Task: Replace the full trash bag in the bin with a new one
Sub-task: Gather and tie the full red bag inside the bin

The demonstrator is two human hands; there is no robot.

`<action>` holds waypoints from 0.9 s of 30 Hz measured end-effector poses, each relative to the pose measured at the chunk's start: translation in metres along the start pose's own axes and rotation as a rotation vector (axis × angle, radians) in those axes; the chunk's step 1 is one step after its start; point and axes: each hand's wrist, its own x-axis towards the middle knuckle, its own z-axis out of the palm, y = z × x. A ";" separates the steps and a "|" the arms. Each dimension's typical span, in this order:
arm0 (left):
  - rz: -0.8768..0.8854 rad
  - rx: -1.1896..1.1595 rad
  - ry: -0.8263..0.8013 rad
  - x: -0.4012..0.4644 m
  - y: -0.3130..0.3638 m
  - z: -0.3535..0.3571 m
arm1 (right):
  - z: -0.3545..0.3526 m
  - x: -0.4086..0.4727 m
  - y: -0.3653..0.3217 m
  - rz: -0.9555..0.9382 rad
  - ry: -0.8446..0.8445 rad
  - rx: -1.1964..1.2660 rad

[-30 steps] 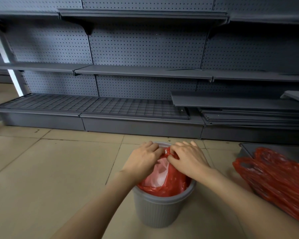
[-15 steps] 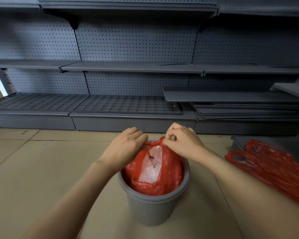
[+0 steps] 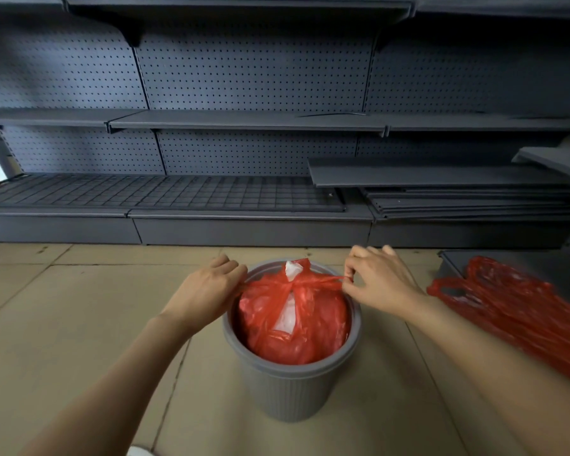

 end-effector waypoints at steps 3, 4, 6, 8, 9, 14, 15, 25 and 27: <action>-0.001 0.010 -0.009 -0.009 -0.005 0.001 | 0.006 -0.004 0.006 0.016 -0.018 -0.004; 0.002 0.019 -0.012 -0.012 -0.006 0.001 | 0.007 -0.006 0.007 0.019 -0.027 -0.011; -0.002 0.036 -0.039 -0.016 -0.007 0.000 | 0.010 -0.009 0.010 0.022 -0.045 -0.015; -0.011 0.051 -0.071 -0.018 -0.004 -0.001 | 0.013 -0.012 0.013 0.020 -0.055 -0.024; -0.020 0.062 -0.090 -0.019 -0.003 -0.002 | 0.014 -0.014 0.014 0.017 -0.053 -0.032; -0.032 0.127 -0.114 -0.023 -0.003 -0.001 | 0.020 -0.023 0.006 -0.071 -0.018 -0.079; -0.031 0.136 -0.114 -0.024 -0.003 -0.001 | 0.021 -0.024 0.003 -0.085 -0.037 -0.092; -0.042 0.136 -0.101 -0.012 0.004 0.003 | 0.013 -0.013 -0.029 -0.112 -0.181 0.103; -0.025 0.131 -0.130 -0.012 0.007 0.010 | 0.014 -0.012 -0.031 -0.098 -0.212 0.122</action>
